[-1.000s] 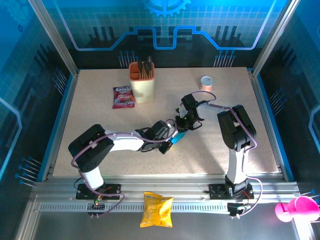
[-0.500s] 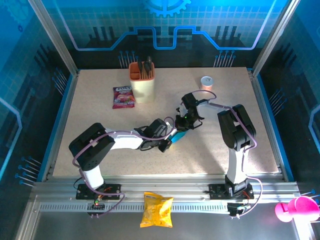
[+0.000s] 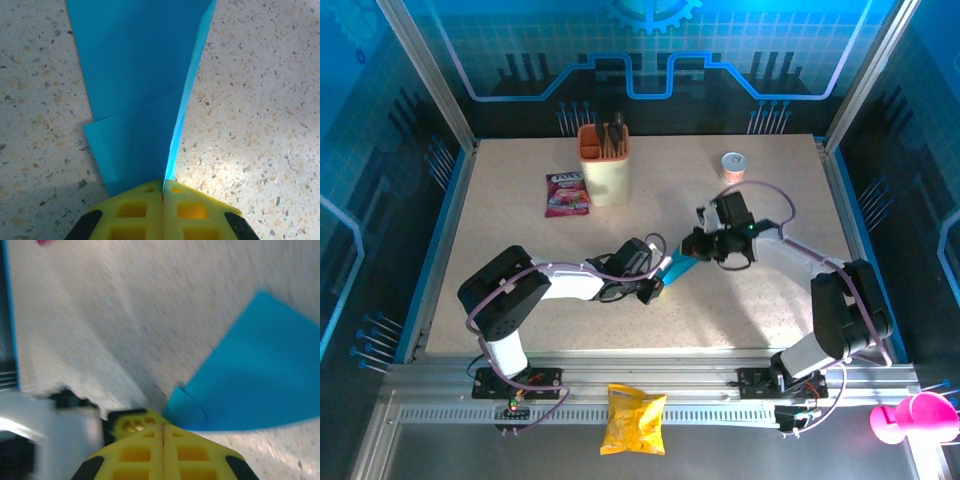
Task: Fold a paper plane with a square sheet of paper (pick it up from the middle)
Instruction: Fold the wing for the fifth time at the center of the table.
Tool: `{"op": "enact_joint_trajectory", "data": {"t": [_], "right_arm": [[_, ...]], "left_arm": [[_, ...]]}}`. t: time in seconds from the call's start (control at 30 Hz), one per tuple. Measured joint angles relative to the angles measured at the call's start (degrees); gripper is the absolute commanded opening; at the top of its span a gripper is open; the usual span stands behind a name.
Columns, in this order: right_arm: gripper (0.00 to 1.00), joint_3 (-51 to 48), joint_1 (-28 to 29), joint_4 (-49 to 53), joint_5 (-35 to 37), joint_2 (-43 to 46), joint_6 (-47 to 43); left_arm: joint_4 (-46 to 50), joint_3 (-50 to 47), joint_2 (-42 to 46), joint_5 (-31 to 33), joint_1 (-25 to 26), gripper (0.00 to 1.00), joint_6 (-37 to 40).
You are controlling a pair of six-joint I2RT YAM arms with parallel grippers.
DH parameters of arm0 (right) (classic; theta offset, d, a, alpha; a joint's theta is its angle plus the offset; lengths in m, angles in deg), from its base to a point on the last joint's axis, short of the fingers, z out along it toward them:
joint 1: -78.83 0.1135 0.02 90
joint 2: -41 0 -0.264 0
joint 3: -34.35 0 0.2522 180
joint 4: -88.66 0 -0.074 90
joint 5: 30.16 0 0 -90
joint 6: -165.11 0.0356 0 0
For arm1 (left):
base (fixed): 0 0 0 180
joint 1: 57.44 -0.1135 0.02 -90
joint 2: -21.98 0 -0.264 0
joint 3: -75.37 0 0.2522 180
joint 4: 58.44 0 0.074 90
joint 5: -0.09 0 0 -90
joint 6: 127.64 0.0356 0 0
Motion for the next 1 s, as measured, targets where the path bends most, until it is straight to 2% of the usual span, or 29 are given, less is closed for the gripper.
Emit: {"op": "enact_joint_trajectory", "data": {"t": [0.1, 0.2, 0.3, 0.4, 0.53, 0.7, 0.87, 1.0], "right_arm": [[0.06, -7.4, 2.4, -3.8, 1.0, 1.4, 2.9], [0.29, -11.5, 3.9, -6.2, 2.7, 3.7, 5.8], [0.47, -13.2, 4.2, -8.2, 4.6, 6.0, 8.6], [0.55, -14.1, 4.3, -9.2, 6.5, 7.8, 11.6], [0.59, -14.2, 4.9, -8.9, 8.8, 8.9, 15.0], [0.56, -14.2, 6.0, -7.4, 10.7, 9.5, 18.1], [0.30, -14.1, 6.4, -7.1, 11.5, 11.3, 19.2], [0.19, -14.9, 6.5, -9.4, 10.8, 12.0, 18.9]], "left_arm": [[-0.3, -0.2, 0.0, -0.1, 0.0, 0.00, -0.4], [-1.1, -0.6, 0.0, -0.4, 0.0, 0.00, -0.8], [-1.6, -0.9, 0.0, -0.8, 0.0, 0.00, -1.9], [-1.9, -1.3, 0.3, -0.9, 0.0, 0.00, -3.1], [-1.8, -2.0, 1.1, -0.6, 0.3, 0.00, -4.6], [-1.4, -2.0, 1.4, 0.6, 2.8, 0.00, -6.1], [-1.6, -2.0, 1.3, 0.6, 3.7, 0.00, -8.3], [-2.6, -2.0, 0.9, 0.5, 3.7, 0.00, -9.8]]}}
